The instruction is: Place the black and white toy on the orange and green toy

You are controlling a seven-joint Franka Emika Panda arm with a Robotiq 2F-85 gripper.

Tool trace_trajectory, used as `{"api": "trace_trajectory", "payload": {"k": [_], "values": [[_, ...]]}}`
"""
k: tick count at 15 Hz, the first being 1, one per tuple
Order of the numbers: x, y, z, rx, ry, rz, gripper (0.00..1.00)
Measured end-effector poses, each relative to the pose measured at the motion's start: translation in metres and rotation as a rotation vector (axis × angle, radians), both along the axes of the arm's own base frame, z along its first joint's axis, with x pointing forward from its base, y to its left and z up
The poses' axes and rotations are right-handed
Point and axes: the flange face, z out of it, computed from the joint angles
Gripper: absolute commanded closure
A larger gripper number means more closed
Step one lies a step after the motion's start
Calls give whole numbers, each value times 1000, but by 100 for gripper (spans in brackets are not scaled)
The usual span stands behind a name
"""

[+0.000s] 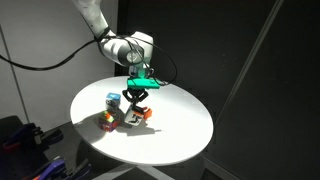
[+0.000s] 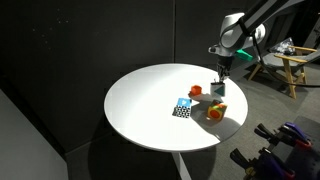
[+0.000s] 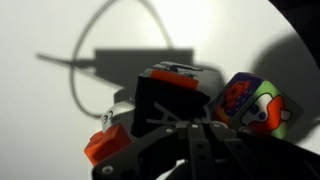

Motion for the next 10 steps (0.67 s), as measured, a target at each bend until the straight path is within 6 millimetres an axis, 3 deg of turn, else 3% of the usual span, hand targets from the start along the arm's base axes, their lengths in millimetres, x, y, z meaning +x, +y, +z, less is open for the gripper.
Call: {"api": "trace_trajectory", "payload": {"k": [10], "values": [[-16,19,44,15,-2,49,98]]}}
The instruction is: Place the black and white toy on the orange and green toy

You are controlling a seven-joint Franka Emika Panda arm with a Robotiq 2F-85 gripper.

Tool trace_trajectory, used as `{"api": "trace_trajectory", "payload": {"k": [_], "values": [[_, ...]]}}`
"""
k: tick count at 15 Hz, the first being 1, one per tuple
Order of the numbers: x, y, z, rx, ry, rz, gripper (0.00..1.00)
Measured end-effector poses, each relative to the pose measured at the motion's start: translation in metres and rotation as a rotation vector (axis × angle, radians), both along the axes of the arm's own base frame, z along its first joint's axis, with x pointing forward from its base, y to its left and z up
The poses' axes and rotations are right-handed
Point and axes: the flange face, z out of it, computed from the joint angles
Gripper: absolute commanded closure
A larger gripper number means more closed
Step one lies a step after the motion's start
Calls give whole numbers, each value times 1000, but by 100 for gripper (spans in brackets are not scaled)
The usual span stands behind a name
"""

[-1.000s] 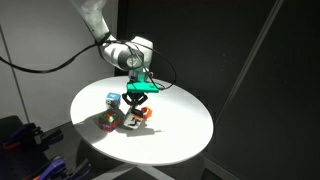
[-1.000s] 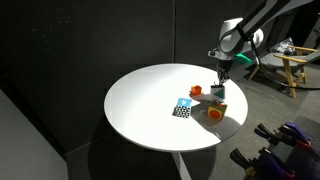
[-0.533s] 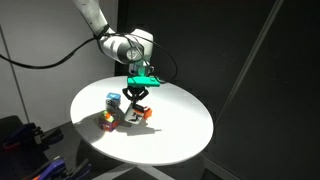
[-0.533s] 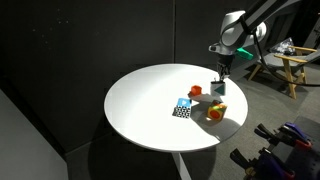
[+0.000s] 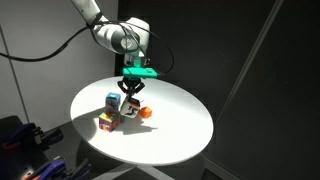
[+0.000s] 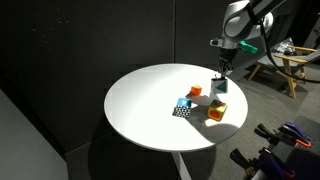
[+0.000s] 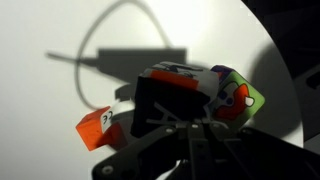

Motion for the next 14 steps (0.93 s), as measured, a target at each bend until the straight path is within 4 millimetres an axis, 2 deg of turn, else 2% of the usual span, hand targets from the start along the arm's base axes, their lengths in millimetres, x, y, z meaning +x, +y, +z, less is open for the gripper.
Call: {"api": "trace_trajectory", "payload": {"k": [7,14], "values": [[-20,16,23,33,45,82,98],[-32,31,15,48,104,161,98]]}}
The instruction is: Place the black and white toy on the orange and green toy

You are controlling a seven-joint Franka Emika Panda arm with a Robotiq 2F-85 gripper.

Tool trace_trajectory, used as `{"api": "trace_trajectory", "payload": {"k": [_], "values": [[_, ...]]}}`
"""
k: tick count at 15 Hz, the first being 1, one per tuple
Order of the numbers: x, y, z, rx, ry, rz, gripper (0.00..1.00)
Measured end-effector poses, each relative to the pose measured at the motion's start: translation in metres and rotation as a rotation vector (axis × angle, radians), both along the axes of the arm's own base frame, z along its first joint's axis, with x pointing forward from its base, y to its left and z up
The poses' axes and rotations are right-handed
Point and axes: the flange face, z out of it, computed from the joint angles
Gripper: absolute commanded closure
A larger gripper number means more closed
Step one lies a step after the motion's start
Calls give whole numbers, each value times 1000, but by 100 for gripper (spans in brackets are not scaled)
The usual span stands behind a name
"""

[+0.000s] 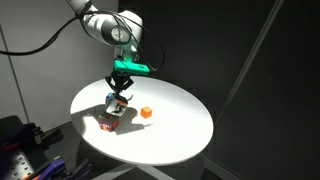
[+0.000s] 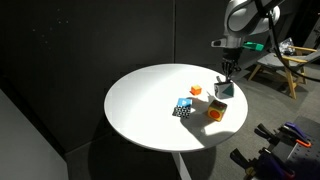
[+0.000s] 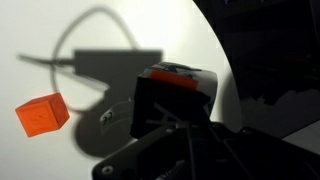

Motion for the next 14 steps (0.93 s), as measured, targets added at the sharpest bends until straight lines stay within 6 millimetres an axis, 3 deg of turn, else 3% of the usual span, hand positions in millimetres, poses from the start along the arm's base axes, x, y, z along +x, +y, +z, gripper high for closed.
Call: {"api": "trace_trajectory", "payload": {"k": [14], "values": [[-18,23,-23,19,77,95,98]]}}
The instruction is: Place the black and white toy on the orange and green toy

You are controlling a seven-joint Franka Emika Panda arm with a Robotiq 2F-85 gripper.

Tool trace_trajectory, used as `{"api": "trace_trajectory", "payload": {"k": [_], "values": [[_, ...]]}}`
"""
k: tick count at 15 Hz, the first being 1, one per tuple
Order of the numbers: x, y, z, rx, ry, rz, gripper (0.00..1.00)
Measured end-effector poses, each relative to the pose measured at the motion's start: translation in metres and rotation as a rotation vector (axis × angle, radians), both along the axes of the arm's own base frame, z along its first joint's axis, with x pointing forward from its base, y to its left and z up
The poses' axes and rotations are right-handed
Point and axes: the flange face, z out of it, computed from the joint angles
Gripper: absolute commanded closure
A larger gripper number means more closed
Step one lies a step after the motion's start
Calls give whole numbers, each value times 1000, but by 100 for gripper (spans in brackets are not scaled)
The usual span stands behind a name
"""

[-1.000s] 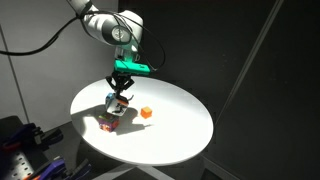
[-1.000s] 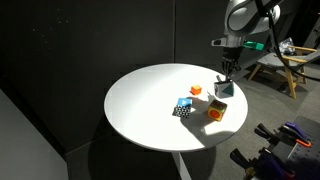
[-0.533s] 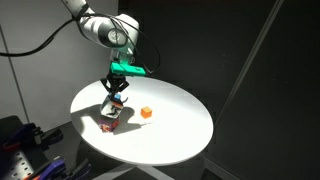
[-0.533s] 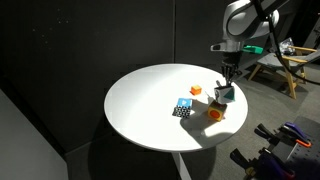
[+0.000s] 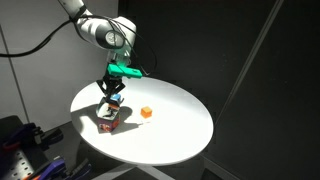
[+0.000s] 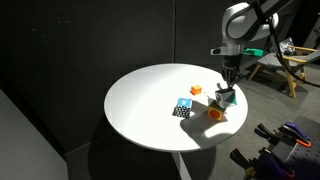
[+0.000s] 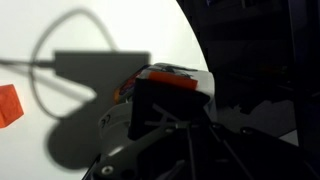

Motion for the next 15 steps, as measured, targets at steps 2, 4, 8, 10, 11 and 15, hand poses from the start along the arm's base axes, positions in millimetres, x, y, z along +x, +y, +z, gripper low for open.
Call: {"api": "trace_trajectory", "payload": {"k": [2,4,8,10,11,15], "values": [[0,0,-2,0,4,-1,98],[-1,-1,-4,1,9,-3,98],[1,-6,-5,0,10,-12,98],[3,-9,-4,-1,7,-18,98],[5,-11,-3,-2,4,-21,98],[15,-15,4,-4,-8,-28,98]]}}
